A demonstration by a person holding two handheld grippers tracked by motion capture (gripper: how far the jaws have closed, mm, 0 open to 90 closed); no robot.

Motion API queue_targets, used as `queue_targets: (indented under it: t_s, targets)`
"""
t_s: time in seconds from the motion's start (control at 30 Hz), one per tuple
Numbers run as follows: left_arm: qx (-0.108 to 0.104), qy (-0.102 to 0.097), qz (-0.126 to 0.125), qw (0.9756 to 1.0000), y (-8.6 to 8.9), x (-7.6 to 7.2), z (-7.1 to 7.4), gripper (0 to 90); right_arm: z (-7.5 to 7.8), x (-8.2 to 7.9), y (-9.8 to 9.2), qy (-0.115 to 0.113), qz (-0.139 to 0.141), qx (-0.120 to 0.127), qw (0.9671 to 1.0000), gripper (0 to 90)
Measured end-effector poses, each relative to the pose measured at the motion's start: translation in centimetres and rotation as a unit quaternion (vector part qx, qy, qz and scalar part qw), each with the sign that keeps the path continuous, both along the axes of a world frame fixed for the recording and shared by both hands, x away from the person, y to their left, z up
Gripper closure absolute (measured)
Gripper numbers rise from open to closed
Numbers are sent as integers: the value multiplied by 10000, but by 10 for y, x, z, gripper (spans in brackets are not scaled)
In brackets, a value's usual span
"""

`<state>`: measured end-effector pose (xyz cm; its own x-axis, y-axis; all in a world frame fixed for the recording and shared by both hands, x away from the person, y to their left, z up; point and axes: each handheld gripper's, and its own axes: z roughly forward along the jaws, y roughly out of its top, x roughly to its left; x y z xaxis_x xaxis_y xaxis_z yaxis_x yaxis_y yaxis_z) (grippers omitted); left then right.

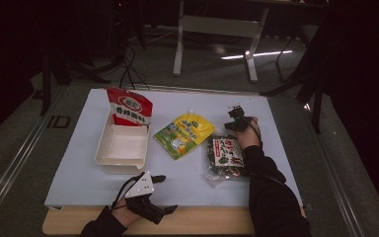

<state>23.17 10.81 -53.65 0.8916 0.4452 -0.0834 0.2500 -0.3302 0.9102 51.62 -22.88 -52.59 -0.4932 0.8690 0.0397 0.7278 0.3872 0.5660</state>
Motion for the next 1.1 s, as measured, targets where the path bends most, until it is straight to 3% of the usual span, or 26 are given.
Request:
queue_targets:
  t_s: [0.47, 0.7, 0.9, 1.1]
  targets:
    - [34, -39, -21, 10000, -3, -1, 2, 12, -1, -55, -14, -121, 207, 256, 9994, 900]
    - [40, -63, -44, 10000, -4, -1, 2, 12, -2, -75, -19, -176, 251, 368, 9989, 899]
    - [75, -82, -64, 9999, -5, -2, 2, 12, 11, -77, -29, -364, 165, 362, 9985, 855]
    - [74, -67, -44, 9999, -5, -1, 2, 12, 34, -87, -40, -644, 217, 374, 9970, 817]
